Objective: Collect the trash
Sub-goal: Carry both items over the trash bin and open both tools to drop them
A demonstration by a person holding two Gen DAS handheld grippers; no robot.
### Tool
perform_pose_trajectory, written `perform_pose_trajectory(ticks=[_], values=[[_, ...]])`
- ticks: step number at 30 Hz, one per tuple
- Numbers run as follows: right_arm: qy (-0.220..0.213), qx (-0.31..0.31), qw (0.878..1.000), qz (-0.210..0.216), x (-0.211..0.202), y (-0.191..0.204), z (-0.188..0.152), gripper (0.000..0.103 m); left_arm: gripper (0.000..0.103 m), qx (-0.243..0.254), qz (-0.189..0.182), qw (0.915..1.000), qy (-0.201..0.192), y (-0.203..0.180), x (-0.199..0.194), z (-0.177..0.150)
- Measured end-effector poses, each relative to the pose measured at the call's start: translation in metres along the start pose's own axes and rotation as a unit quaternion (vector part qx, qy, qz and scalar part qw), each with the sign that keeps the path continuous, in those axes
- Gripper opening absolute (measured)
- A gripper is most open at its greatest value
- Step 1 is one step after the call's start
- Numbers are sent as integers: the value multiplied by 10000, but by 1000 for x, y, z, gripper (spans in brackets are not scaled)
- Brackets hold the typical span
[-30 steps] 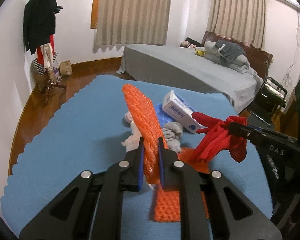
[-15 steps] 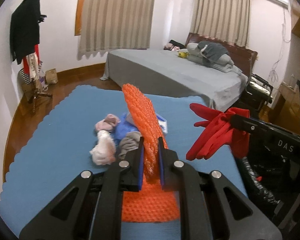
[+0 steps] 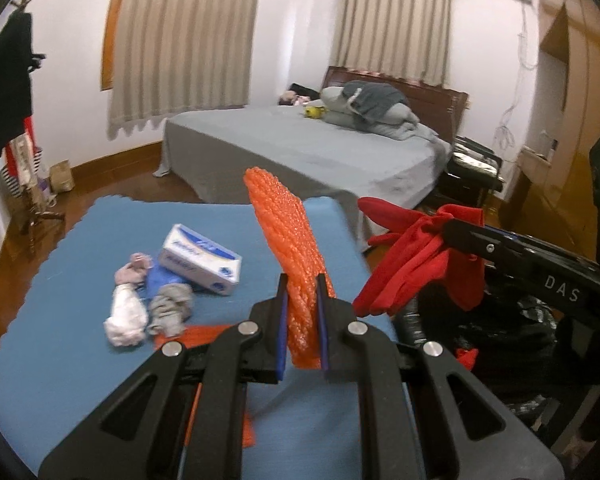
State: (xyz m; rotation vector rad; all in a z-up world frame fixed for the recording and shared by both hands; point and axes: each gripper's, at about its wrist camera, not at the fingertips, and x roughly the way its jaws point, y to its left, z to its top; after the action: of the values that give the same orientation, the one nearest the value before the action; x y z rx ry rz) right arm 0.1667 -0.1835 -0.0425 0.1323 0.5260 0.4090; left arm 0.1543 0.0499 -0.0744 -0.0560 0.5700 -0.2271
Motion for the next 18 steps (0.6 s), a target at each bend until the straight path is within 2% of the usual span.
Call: perform_pose_trajectory(ticks=[18], values=[[-148, 449, 9937, -1020, -64, -91, -18, 15, 11, 564, -968, 9937, 88, -109, 31, -1]])
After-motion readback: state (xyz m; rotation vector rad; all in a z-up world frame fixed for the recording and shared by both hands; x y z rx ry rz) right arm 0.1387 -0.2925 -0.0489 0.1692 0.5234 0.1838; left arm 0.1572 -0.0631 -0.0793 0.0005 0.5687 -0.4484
